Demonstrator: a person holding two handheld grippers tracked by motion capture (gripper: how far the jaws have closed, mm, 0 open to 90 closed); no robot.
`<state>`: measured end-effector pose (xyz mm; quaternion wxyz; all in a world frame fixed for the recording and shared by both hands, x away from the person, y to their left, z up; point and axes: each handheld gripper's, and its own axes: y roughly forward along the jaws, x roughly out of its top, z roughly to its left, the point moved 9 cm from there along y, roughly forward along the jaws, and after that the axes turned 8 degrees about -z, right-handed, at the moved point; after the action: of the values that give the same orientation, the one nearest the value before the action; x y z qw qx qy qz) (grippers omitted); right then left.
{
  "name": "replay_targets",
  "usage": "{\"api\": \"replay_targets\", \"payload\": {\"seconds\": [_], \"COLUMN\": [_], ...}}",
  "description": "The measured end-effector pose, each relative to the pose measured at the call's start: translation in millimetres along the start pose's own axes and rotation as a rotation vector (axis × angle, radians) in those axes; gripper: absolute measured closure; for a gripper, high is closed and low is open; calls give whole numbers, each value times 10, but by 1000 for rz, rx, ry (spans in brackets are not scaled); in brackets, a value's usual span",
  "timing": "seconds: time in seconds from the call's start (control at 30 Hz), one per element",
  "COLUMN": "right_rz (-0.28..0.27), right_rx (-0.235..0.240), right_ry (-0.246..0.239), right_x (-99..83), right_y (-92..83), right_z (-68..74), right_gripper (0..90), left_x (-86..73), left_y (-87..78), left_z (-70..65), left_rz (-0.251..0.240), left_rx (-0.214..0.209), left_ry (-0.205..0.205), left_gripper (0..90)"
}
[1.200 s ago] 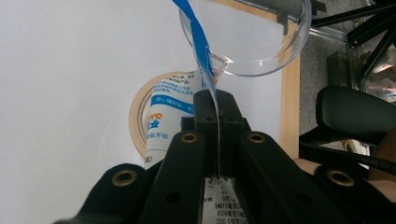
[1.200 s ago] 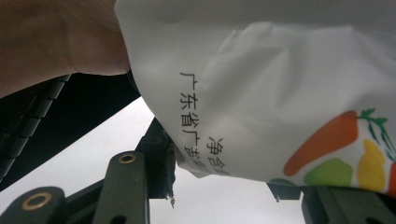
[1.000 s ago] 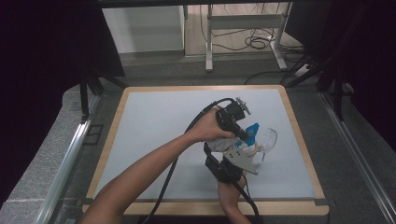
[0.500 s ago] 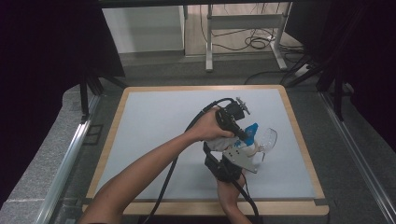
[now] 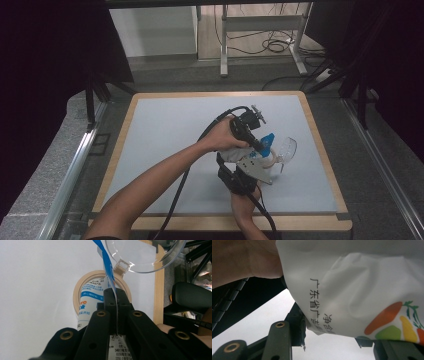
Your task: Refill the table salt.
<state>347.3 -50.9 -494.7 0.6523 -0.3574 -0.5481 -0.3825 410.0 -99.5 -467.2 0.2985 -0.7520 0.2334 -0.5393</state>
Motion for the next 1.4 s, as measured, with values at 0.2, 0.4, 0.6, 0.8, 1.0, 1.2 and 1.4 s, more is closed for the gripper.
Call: {"api": "replay_targets", "payload": {"seconds": [0.2, 0.4, 0.6, 0.8, 1.0, 1.2, 1.4], "right_rz": [2, 0, 0, 3, 2, -5, -10], "right_rx": [1, 1, 2, 1, -2, -7, -10], "right_ry": [1, -1, -3, -2, -1, 2, 3], "right_x": [-7, 0, -5, -10, -8, 8, 23], "right_y": [4, 4, 7, 10, 5, -3, -12], "right_z": [-13, -6, 5, 2, -10, -18, -26], "right_gripper": [519, 520, 521, 521, 521, 521, 521], "left_x": [2, 2, -13, -15, -5, 8, 20], "left_y": [14, -1, -3, 1, 13, 16, 17], "left_z": [7, 3, 5, 9, 4, -5, -15], "left_rz": [1, -1, -5, -4, -2, -3, -5], "left_rx": [0, 2, 3, 1, -1, -5, -6], "left_ry": [-2, 0, -5, -7, -4, -4, -7], "left_gripper": [900, 900, 900, 900, 900, 900, 900]}}
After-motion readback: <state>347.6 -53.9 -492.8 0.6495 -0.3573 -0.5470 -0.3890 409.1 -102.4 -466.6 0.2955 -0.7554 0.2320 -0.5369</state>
